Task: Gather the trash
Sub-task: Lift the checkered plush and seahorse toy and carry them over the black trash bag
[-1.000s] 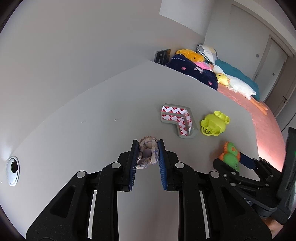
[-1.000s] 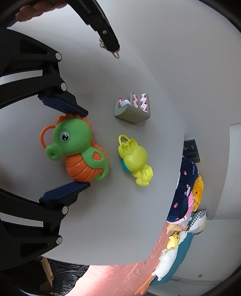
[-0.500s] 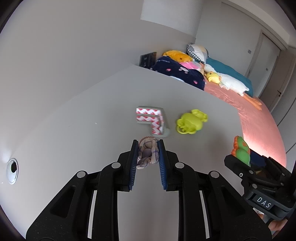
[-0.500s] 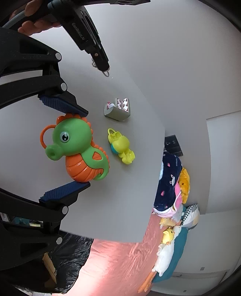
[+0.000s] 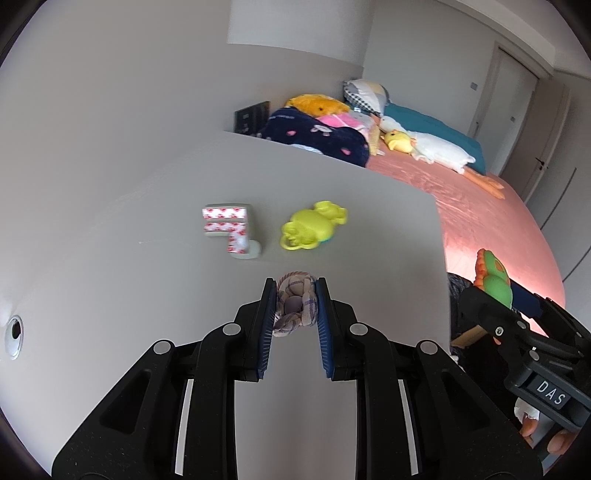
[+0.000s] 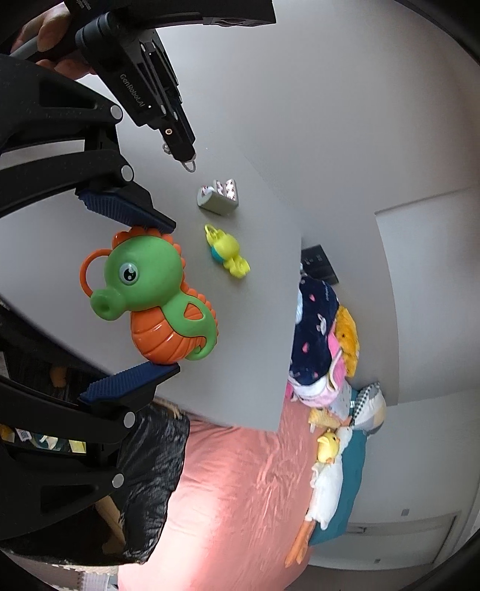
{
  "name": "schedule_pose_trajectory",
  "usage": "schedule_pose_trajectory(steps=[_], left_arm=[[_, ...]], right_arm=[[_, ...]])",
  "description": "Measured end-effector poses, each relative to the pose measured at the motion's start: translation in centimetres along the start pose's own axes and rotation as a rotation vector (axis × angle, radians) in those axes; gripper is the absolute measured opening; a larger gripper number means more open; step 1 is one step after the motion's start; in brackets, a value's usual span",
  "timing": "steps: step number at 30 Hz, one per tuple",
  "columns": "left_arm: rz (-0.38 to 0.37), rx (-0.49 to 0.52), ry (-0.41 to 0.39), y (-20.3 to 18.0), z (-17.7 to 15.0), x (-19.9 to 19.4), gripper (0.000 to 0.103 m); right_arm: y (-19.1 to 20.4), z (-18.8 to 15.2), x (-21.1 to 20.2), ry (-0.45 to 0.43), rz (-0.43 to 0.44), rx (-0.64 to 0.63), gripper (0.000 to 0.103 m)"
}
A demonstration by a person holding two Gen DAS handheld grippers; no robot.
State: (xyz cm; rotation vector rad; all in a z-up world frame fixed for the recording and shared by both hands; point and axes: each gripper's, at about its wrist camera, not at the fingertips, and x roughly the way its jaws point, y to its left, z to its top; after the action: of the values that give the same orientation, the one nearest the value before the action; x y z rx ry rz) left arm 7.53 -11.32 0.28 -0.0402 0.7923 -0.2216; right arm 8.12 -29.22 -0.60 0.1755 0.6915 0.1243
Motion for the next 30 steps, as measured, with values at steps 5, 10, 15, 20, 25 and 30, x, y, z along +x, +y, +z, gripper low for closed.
schedule_pose_trajectory(steps=[5, 10, 15, 20, 25, 30], left_arm=[[-0.016, 0.028, 0.001, -1.8, 0.1, 0.1, 0.021], [-0.029, 0.047, 0.002, -3.5, -0.1, 0.1, 0.021], [-0.041, 0.065, 0.005, -4.9, -0.2, 0.1, 0.021], [-0.059, 0.086, 0.007, -6.4, -0.3, 0.2, 0.021], [-0.078, 0.114, 0.015, -8.6, -0.7, 0.2, 0.021], [-0.1, 0.148, 0.024, -10.8, -0.8, 0.6, 0.021]], right_arm=[[-1.7, -0.2, -1.5, -0.021, -0.019, 0.018, 0.071], [-3.2, -0.5, -2.7, -0.04, -0.037, 0.038, 0.071], [-4.7, -0.8, -3.8, -0.054, -0.054, 0.059, 0.071], [-6.2, -1.0, -4.9, -0.066, -0.07, 0.079, 0.071], [-8.0, -1.3, -6.1, -0.083, -0.095, 0.099, 0.071], [-9.9, -1.8, -7.1, -0.096, -0.124, 0.126, 0.071]])
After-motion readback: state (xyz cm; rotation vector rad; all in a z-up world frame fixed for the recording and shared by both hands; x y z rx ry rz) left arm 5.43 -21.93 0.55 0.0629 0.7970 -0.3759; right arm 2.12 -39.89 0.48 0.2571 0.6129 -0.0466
